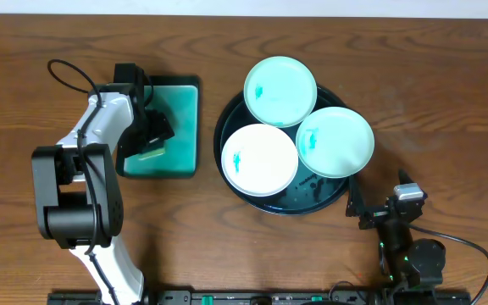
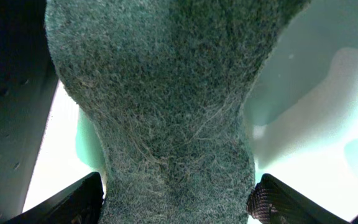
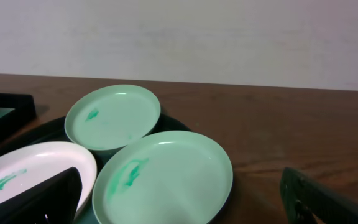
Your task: Clean dirty plates on tray and stack at the side
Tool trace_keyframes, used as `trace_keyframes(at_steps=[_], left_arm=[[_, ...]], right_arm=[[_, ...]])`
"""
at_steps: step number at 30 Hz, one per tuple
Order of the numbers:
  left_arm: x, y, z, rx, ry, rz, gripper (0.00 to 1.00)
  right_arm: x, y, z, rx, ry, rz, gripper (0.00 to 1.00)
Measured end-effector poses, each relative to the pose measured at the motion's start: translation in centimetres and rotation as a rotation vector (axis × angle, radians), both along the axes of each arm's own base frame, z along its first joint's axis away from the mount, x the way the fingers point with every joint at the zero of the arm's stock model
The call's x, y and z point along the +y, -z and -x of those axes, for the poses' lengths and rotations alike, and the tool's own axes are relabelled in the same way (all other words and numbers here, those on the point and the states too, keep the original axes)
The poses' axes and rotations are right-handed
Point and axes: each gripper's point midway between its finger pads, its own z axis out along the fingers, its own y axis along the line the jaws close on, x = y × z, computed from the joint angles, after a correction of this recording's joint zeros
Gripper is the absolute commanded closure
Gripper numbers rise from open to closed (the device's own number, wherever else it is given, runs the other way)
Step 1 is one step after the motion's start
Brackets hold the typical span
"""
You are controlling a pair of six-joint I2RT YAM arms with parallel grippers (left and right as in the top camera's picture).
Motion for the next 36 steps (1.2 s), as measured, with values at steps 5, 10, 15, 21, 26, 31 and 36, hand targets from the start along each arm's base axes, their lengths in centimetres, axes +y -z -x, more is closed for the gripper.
trace_keyframes(at_steps=[5, 10, 15, 21, 26, 31, 36], left_arm=[[0.0, 0.0, 0.1, 0.002, 0.003, -0.002, 0.27], [0.0, 0.1, 0.1, 0.002, 0.003, -0.002, 0.64], [0.0, 0.2, 0.2, 0.006, 0.004, -0.003, 0.93], [0.0, 0.2, 0.2, 0.004, 0.008, -0.005, 0.93], [-0.1, 0.2, 0.3, 0.006, 0.009, 0.003, 0.93], [-1.0, -0.8, 0.2, -0.017, 0.016, 0.049, 0.93], [-2.4, -3.0, -0.8, -0.098, 0.048, 0.065, 0.93]], right_arm=[[0.0, 0.0, 0.0, 0.000, 0.000, 0.000, 0.01], [0.0, 0.0, 0.0, 0.000, 0.000, 0.000, 0.01], [0.0, 0.0, 0.0, 0.000, 0.000, 0.000, 0.01], [0.0, 0.0, 0.0, 0.000, 0.000, 0.000, 0.01], [0.0, 0.0, 0.0, 0.000, 0.000, 0.000, 0.01], [0.0, 0.0, 0.0, 0.000, 0.000, 0.000, 0.01], [0.0, 0.0, 0.0, 0.000, 0.000, 0.000, 0.01]])
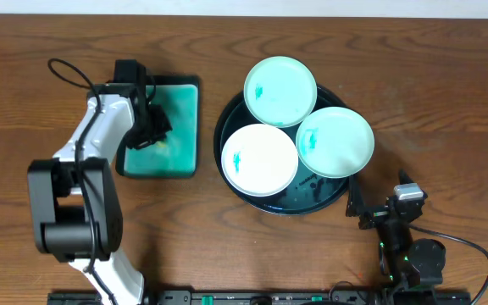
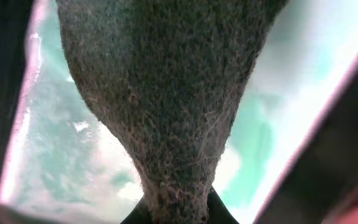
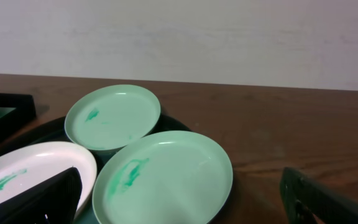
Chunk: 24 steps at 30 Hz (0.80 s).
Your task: Clean dirty plates on tray and stack at the side
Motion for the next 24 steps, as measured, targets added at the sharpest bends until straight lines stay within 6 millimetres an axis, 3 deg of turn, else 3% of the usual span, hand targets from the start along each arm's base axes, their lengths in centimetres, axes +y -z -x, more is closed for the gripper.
trace_keyframes(at_steps=[4, 11, 12, 16, 18, 24], left_arm=[[-0.9, -0.4, -0.6, -0.034, 0.024, -0.005, 0.93], [-0.7, 1.5, 0.7, 0.022, 0.023, -0.030, 0.93], [-0.6, 1.9, 0.8, 0.034, 0.022, -0.035, 0.89], [-0.4, 3.1, 1.5, 0.069, 0.023, -0.047, 0.27], [-0.4, 3.1, 1.4, 0.066, 0.020, -0.048, 0.21], [-0.2, 3.0, 1.0, 0.053, 0.027, -0.056, 0.21]], right_arm=[[0.0, 0.0, 0.0, 0.000, 0.000, 0.000, 0.01], [0.0, 0.0, 0.0, 0.000, 0.000, 0.000, 0.01], [0.0, 0.0, 0.0, 0.000, 0.000, 0.000, 0.01], [0.0, 0.0, 0.0, 0.000, 0.000, 0.000, 0.01], [0.0, 0.0, 0.0, 0.000, 0.000, 0.000, 0.01], [0.0, 0.0, 0.0, 0.000, 0.000, 0.000, 0.01]])
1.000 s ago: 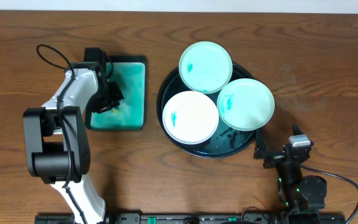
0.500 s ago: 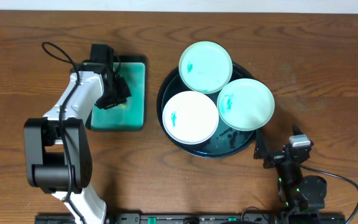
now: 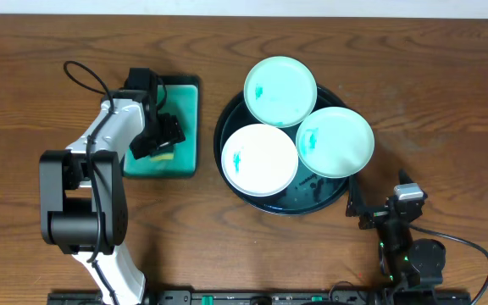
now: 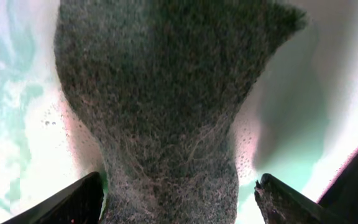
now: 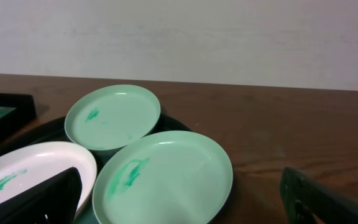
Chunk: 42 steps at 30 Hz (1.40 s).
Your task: Clean dirty plates on tray and stack at the side
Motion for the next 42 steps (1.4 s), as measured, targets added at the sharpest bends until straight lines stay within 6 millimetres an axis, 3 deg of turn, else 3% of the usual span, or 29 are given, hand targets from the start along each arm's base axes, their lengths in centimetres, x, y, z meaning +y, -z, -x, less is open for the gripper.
trace_keyframes(at_steps=[8, 17, 26, 27, 33, 40, 41, 42], left_arm=[[1.2, -0.8, -3.4, -0.136, 0.013, -0.062, 0.20], [2.6, -1.3, -5.2, -0.213, 0.005, -0.146, 0.20], [1.8, 0.4, -6.1, -0.220, 0.048, -0.110, 0.22], [1.7, 0.6, -6.1, -0.217, 0.052, -0.108, 0.29], [1.6, 0.6, -6.3, -0.226, 0.068, -0.099, 0.93], [1.5, 0.6, -6.3, -0.226, 0.071, -0.095, 0.92], [1.5, 0.6, -6.3, -0.226, 0.071, -0.095, 0.69], [1.5, 0.6, -6.3, -0.226, 0.074, -0.096, 0.35]], right_arm=[[0.0, 0.0, 0.0, 0.000, 0.000, 0.000, 0.01], [0.0, 0.0, 0.0, 0.000, 0.000, 0.000, 0.01], [0.0, 0.0, 0.0, 0.000, 0.000, 0.000, 0.01], [0.0, 0.0, 0.0, 0.000, 0.000, 0.000, 0.01], [0.0, 0.0, 0.0, 0.000, 0.000, 0.000, 0.01], [0.0, 0.0, 0.0, 0.000, 0.000, 0.000, 0.01], [0.0, 0.0, 0.0, 0.000, 0.000, 0.000, 0.01], [0.0, 0.0, 0.0, 0.000, 0.000, 0.000, 0.01]])
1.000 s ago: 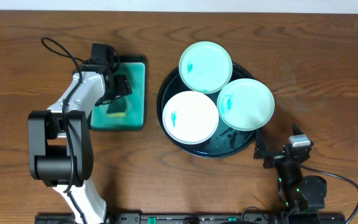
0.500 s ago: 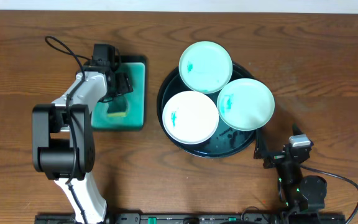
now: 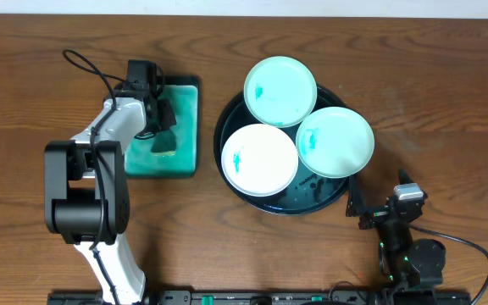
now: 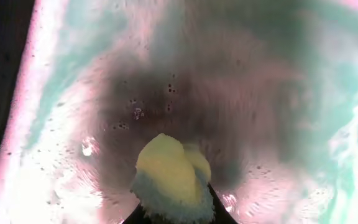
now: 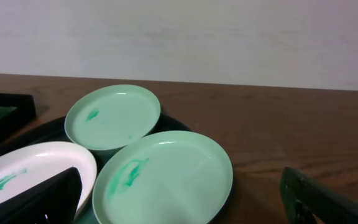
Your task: Clean dirty plates on tray and stack at the side
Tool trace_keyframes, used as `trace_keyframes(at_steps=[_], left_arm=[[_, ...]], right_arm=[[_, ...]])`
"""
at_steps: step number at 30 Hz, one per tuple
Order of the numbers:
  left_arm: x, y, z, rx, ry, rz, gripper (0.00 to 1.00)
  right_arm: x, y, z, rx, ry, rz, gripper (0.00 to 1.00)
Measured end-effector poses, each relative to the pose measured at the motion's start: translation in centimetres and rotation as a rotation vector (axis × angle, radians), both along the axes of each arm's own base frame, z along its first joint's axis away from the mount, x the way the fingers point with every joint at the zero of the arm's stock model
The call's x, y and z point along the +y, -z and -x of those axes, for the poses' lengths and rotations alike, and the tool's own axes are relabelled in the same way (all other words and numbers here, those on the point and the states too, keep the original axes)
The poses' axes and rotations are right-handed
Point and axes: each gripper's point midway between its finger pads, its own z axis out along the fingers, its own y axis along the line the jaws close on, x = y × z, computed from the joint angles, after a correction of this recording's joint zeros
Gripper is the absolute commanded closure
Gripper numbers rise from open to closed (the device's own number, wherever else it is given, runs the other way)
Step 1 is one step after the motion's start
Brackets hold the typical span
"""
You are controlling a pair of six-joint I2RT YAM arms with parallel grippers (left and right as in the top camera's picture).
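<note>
Three smeared plates lie on the dark round tray: a green plate at the back, a second green plate on the right and a white plate in front. My left gripper is down in the green wash basin, shut on a yellow sponge with a green scouring face, over foamy water. My right gripper rests open near the tray's front right, with nothing between its fingers.
The basin stands left of the tray on the brown wooden table. A black cable loops behind my left arm. A pale wall stands beyond the table's far edge.
My left wrist has shifted toward the far end of the basin. The sponge, which filled the wrist view between wide jaws, now shows as a small yellow end pinched between close jaws. The right arm is unchanged.
The left gripper was in the basin with the sponge between wide jaws. Then the jaws were squeezed tight on it. Then they stood wide again, nearer the basin's middle. Now they pinch it again at the far end. Plates and right arm have stayed put.
</note>
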Motion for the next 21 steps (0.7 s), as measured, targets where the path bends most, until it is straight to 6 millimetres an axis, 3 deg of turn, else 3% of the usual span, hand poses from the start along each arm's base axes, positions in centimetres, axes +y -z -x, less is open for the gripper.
trace_keyframes(at_steps=[1, 10, 12, 17, 21], left_arm=[[0.0, 0.0, 0.0, 0.002, -0.003, 0.001, 0.18], [-0.5, 0.1, 2.9, 0.113, 0.001, 0.030, 0.19], [-0.6, 0.1, 3.2, 0.125, 0.002, 0.040, 0.28], [-0.8, 0.2, 3.4, 0.133, 0.003, 0.051, 0.93], [-1.0, 0.1, 3.3, 0.127, 0.009, 0.061, 0.93]], right_arm=[[0.0, 0.0, 0.0, 0.000, 0.000, 0.000, 0.01], [0.0, 0.0, 0.0, 0.000, 0.000, 0.000, 0.01], [0.0, 0.0, 0.0, 0.000, 0.000, 0.000, 0.01], [0.0, 0.0, 0.0, 0.000, 0.000, 0.000, 0.01], [0.0, 0.0, 0.0, 0.000, 0.000, 0.000, 0.01]])
